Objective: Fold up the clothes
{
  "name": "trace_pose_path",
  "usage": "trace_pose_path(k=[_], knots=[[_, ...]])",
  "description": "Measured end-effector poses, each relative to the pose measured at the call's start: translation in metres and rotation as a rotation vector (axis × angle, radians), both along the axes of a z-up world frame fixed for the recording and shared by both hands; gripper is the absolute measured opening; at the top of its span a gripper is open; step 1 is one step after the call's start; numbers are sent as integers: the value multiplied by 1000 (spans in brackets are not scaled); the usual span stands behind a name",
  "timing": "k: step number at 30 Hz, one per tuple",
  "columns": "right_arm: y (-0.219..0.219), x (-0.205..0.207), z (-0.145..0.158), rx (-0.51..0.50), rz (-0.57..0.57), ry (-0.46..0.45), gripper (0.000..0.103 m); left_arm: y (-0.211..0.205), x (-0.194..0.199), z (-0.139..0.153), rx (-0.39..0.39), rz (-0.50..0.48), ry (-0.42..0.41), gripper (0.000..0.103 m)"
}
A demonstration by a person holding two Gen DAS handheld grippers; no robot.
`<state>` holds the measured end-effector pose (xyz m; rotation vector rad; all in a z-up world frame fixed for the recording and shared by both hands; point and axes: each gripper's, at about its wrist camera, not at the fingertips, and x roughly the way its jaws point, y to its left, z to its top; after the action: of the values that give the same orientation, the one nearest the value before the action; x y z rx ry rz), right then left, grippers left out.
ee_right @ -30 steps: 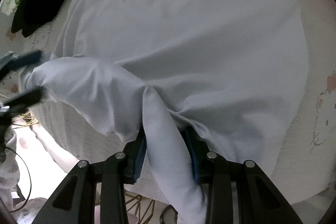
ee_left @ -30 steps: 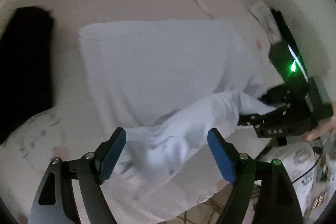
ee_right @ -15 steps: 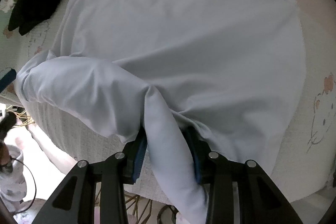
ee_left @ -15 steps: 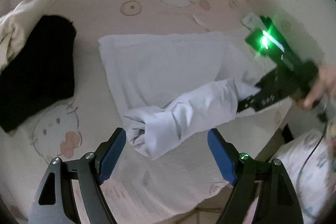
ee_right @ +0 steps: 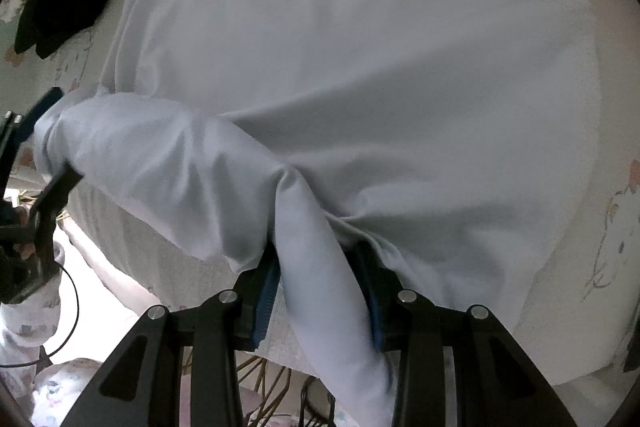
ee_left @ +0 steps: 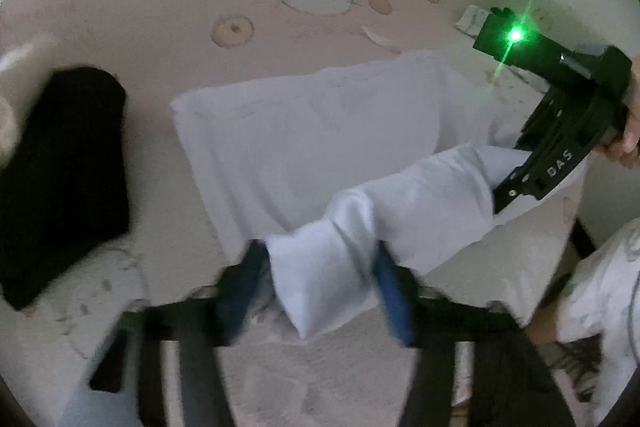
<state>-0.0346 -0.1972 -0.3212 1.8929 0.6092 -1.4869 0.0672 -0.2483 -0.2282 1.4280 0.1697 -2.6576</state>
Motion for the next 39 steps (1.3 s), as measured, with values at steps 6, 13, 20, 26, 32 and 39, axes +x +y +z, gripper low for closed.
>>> trace_pose_path(k=[6, 13, 20, 26, 32, 39], knots=[[8, 9, 13, -55, 4, 56, 44, -19, -13, -10, 51, 54, -22, 44], [42, 15, 70, -181, -43, 327, 66, -30, -15, -11, 113, 90, -48, 45], [105, -59, 112, -337, -175, 517, 72, -30, -15, -10, 119, 123, -61, 47], [109, 2, 102, -393, -231, 515, 72, -26, -15, -7, 112, 158, -68, 47], [124, 22, 94, -426, -179, 548, 72, -19, -19, -6, 81, 198, -99, 47], [106, 12, 79, -412, -13, 721, 72, -14, -25, -5, 72, 252, -134, 47]])
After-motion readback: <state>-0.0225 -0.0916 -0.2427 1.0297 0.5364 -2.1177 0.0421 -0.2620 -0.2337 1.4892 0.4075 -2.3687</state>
